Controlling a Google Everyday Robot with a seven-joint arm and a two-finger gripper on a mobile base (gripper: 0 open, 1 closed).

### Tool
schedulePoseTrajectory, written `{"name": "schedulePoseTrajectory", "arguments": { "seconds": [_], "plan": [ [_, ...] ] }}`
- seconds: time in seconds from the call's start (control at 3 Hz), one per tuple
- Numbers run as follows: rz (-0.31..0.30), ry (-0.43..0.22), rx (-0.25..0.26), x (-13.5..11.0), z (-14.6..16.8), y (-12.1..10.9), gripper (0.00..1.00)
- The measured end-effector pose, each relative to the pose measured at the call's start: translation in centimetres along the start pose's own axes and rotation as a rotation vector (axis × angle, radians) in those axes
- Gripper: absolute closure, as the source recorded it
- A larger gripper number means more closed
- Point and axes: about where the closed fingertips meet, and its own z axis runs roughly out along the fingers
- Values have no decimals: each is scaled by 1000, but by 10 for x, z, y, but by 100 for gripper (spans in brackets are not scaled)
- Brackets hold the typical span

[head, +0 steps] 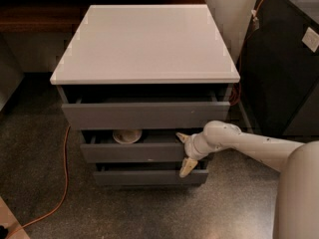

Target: Pick apple from middle drawer and place on counter

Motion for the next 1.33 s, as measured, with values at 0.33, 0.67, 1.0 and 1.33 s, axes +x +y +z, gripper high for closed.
{"name": "schedulePoseTrajectory", "arguments": {
  "seconds": [0.33,0.67,1.0,1.33],
  "plan": [
    [26,-15,1,6,26,-14,0],
    [39,-16,-3,9,40,-23,0],
    [47,-5,-14,11,48,-27,17],
    [58,3,-18,11,46,-18,48]
  ]
}}
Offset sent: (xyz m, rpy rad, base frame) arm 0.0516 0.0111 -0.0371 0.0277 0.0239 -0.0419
